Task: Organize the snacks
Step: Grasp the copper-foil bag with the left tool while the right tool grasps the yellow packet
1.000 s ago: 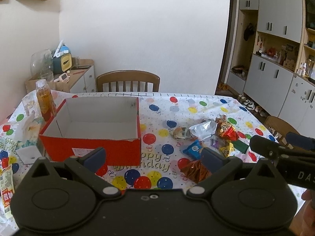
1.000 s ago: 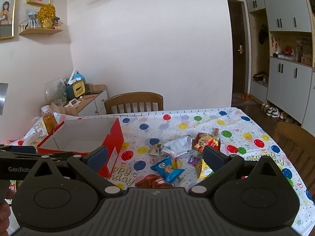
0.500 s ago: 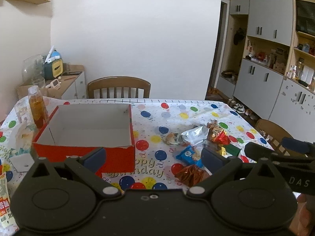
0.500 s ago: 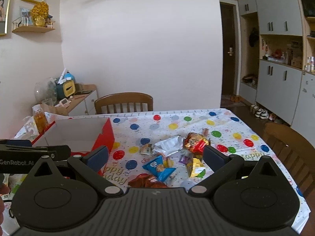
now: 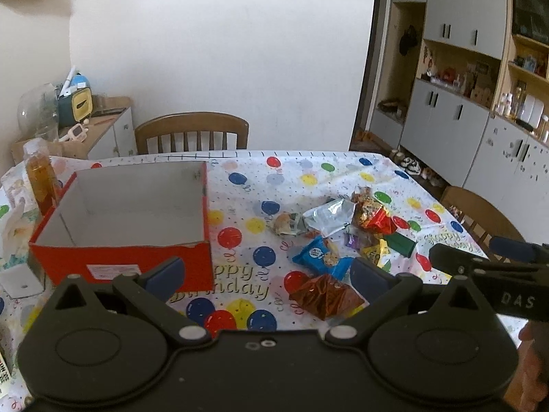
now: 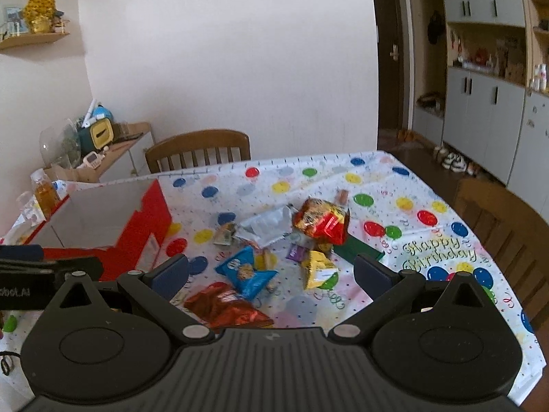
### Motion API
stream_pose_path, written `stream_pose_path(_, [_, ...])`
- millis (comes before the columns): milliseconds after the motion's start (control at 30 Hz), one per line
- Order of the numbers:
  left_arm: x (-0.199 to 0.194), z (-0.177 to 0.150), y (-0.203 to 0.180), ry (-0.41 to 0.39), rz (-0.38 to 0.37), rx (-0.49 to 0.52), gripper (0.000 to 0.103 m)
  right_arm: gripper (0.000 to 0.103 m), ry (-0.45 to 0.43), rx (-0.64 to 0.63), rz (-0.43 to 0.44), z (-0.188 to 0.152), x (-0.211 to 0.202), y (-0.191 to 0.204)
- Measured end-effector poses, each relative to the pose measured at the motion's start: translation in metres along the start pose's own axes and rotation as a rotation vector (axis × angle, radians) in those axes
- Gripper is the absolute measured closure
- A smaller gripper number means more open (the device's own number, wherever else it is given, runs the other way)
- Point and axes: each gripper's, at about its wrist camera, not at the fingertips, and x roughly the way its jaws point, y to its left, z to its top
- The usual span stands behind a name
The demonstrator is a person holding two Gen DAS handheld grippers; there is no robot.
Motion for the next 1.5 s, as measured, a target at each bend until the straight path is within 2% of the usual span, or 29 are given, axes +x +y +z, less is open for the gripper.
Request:
stream_pose_path(233, [0.049,-0.001,-0.021,0.135,-0.007,-0.023,0.005,0.0,0.067,-0.005,-0.012,0.001,0.058,-0.042])
stream_pose_path(400, [0.089,-0.004,-0.033,0.225,0.003,-0.067,0.01,0.005,0.125,-0.035,-0.002,-0.002,0.103,-0.061])
stream_pose_path(600, [0.132,-0.006,-0.044,0.301,0.013,-0.124,0.012,0.015,0.2,-0.069,0.048,-0.003,0.153,-0.068])
stream_pose_path(767, [0.164,-0.007,-0.046,0.37,0.028,-0.19,0.018,0.029,0.275,-0.062,0.074,-0.005,0.19,-0.074])
stream_pose_path(1000, [0.193,-0.017,-0.05,0.452,0.044,-0.237,0.02,0.037,0.333,-0.053,0.111,-0.01,0.214,-0.075])
stream_pose_path(1133, [0.201,-0.02,-0.05,0.475,0.027,-0.276,0.02,0.048,0.346,-0.043,0.11,-0.012,0.22,-0.076])
stream_pose_path(1200, [0.203,-0.022,-0.051,0.481,0.024,-0.283,0.022,0.053,0.35,-0.026,0.12,-0.012,0.221,-0.078])
stream_pose_path(1367, [0.204,-0.022,-0.051,0.486,-0.007,-0.321,0.037,0.057,0.354,-0.013,0.139,-0.012,0.221,-0.08])
stream_pose_path(1500, [0.203,-0.022,-0.05,0.487,-0.007,-0.334,0.039,0.059,0.347,-0.008,0.147,-0.013,0.219,-0.082])
